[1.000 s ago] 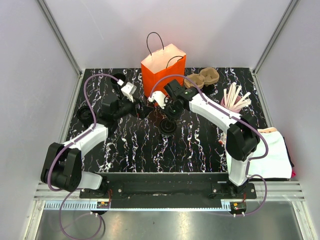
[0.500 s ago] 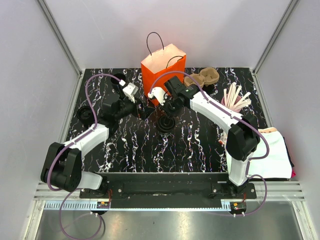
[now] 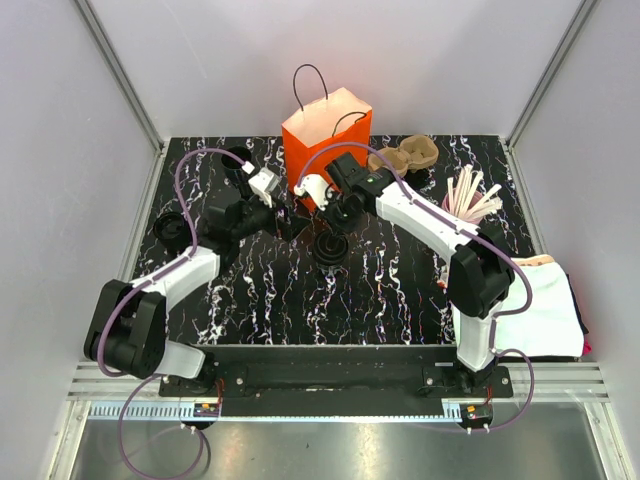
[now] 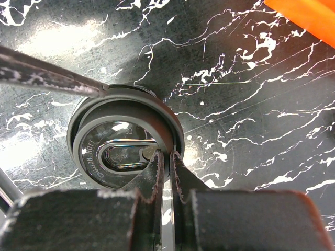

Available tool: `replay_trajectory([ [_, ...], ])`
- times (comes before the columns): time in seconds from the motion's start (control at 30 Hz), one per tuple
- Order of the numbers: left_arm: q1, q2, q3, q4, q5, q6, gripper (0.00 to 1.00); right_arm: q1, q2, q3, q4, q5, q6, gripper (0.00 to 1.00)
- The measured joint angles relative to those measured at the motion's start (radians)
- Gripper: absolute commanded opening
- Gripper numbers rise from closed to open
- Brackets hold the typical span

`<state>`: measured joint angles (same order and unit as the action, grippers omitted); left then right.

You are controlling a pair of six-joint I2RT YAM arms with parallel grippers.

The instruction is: Pack the takeout coffee

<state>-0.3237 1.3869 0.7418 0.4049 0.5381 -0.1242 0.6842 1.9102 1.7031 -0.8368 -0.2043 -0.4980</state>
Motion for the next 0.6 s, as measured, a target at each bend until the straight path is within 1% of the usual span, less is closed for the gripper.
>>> replay_trajectory([
  [0.6, -0.01, 0.042, -0.011, -0.011, 0.017, 0.011, 0.91, 0.0, 0.023, 0.0, -0.023, -0.026, 0.007, 0.01],
])
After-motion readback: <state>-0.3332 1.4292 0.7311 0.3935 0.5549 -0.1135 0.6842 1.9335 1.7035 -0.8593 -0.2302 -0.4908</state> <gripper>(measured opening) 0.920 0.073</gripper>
